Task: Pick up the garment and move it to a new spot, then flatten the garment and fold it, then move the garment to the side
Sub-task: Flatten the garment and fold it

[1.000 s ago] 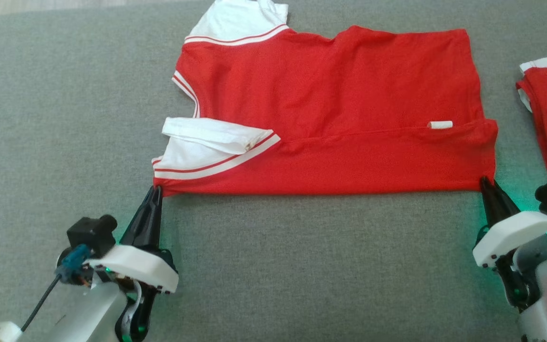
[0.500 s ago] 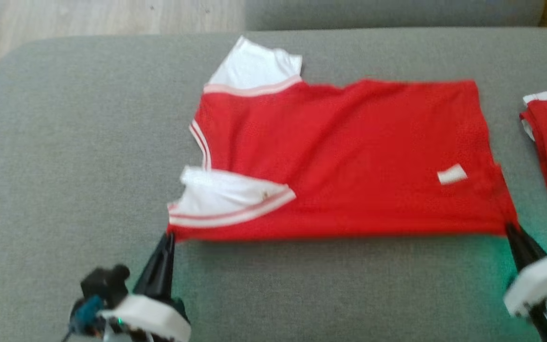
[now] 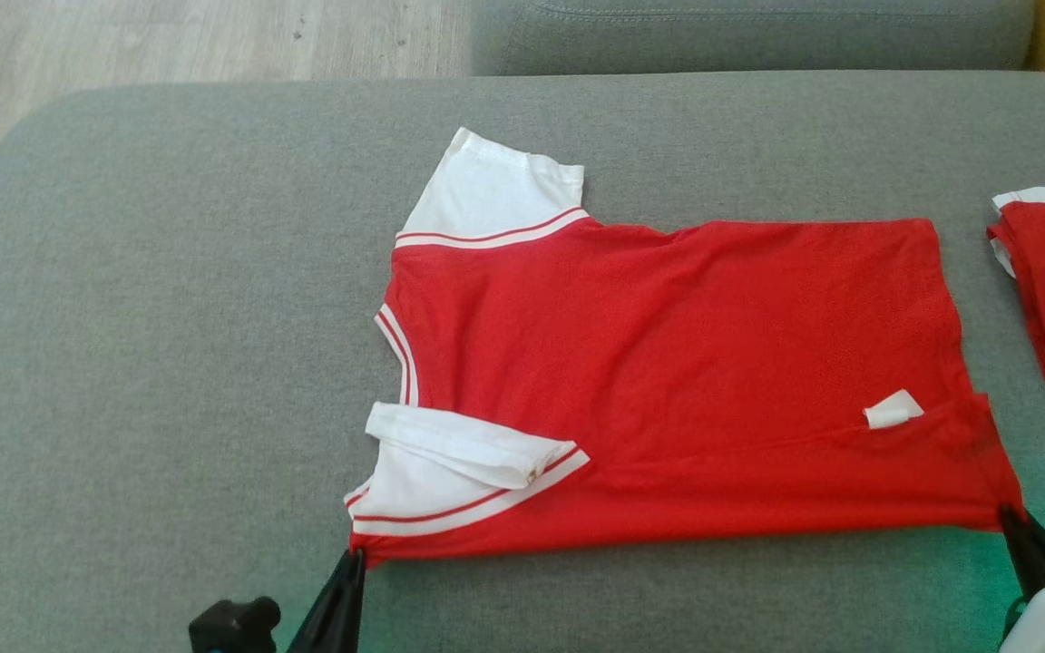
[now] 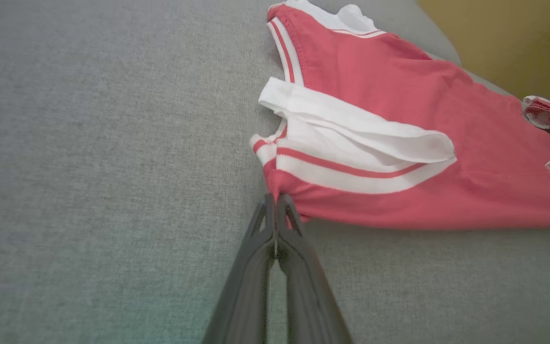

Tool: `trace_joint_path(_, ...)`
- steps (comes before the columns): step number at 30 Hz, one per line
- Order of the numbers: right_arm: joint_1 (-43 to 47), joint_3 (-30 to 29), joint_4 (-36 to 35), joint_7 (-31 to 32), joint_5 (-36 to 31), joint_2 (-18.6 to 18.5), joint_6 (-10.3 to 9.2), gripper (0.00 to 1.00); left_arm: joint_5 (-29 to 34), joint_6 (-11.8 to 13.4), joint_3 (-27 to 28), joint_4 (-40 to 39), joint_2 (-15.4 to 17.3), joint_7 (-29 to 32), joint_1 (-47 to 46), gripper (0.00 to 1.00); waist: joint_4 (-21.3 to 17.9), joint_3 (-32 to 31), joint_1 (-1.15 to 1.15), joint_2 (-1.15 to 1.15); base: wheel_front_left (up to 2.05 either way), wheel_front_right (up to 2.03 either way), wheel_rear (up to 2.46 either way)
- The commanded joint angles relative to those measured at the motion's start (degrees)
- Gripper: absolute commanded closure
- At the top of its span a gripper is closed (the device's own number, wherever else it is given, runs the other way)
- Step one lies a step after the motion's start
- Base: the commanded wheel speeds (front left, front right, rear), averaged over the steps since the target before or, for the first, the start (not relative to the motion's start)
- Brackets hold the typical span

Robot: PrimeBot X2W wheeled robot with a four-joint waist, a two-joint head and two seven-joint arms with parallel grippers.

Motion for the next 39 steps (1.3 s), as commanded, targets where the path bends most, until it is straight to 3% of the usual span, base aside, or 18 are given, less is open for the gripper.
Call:
trace_joint_path(1, -0.2, 0.0, -1.9, 0.5, -0.2, -1.3, -0.05, 1.0, -0.3, 0.5, 1.5, -1.4, 1.5, 0.6, -1.3, 1.0, 0.0, 0.2, 0.01, 0.0, 0.0, 0.0, 0.0)
trace_joint_path(2, -0.3, -0.4, -1.9, 0.5, -0.6, -1.1, -0.05, 1.0, -0.4, 0.5, 1.3, -1.4, 1.4, 1.1, -1.4, 1.0, 0.0, 0.3, 0.01, 0.0, 0.0, 0.0, 0.0)
trace_joint_path(4, -0.4, -1.5, -1.7, 0.2, -1.9, -0.5, -0.05, 0.0, -0.5, 0.2, 0.6, -1.1, 1.4, 2.4, -1.9, 1.0, 0.1, 0.3, 0.01, 0.0, 0.0, 0.0, 0.0)
trace_joint_path(5, -0.5, -1.7, -1.8, -0.1, -2.4, -0.1, -0.05, 0.0, -0.5, 0.2, 0.5, -0.8, 1.5, 2.8, -2.2, 0.7, 0.0, 0.2, 0.01, 0.0, 0.0, 0.0, 0.0)
trace_joint_path(6, -0.7, -2.0, -2.0, -0.6, -2.8, 0.3, -0.05, 0.0, -0.4, 0.3, 0.5, -0.5, 1.5, 3.1, -2.5, 0.26, -0.1, 0.1, 0.01, 0.0, 0.0, 0.0, 0.0)
trace_joint_path(7, -0.8, -2.3, -2.3, -1.2, -3.4, 0.6, -0.05, 0.0, -0.2, 0.5, 0.5, -0.4, 1.6, 3.2, -2.9, 0.0, -0.2, 0.0, 0.01, 0.0, 0.0, 0.0, 0.0)
trace_joint_path(13, -1.7, -2.7, -5.1, -5.0, -5.1, 1.8, -0.05, 0.0, 1.2, 1.1, 1.4, -2.6, 2.8, 3.1, -5.8, 0.0, -1.1, -0.2, 0.01, 0.0, 0.0, 0.0, 0.0)
trace_joint_path(20, -4.6, 1.1, -10.2, -9.9, -5.7, 2.3, -0.05, 0.0, 4.2, -1.1, 5.0, -5.7, 8.9, 8.4, -20.5, 0.0, -3.2, 2.7, 0.01, 0.0, 0.0, 0.0, 0.0)
trace_joint_path(23, -6.6, 2.7, -10.9, -11.1, -5.7, 2.5, -0.05, 0.0, 3.7, -3.9, 6.4, -3.3, 10.7, 13.5, -29.6, 0.0, -4.7, 5.0, 0.01, 0.0, 0.0, 0.0, 0.0)
trace_joint_path(30, -11.9, 6.4, -11.3, -12.8, -5.8, 2.9, -0.05, 0.0, -0.6, -14.6, 6.2, 7.6, 11.5, 28.7, -50.2, 0.0, -8.9, 12.5, 0.01, 0.0, 0.0, 0.0, 0.0)
trace_joint_path(34, -14.6, 7.9, -11.2, -13.6, -6.2, 3.4, -0.05, 0.0, -3.1, -18.2, 6.2, 16.0, 11.9, 38.7, -61.7, 0.0, -12.5, 18.2, 0.01, 0.0, 0.0, 0.0, 0.0)
trace_joint_path(39, -16.0, 8.4, -11.2, -14.5, -6.4, 4.1, -0.05, 0.0, -4.2, -19.7, 5.6, 21.9, 11.9, 45.1, -68.9, 0.0, -15.0, 22.2, 0.01, 0.0, 0.0, 0.0, 0.0)
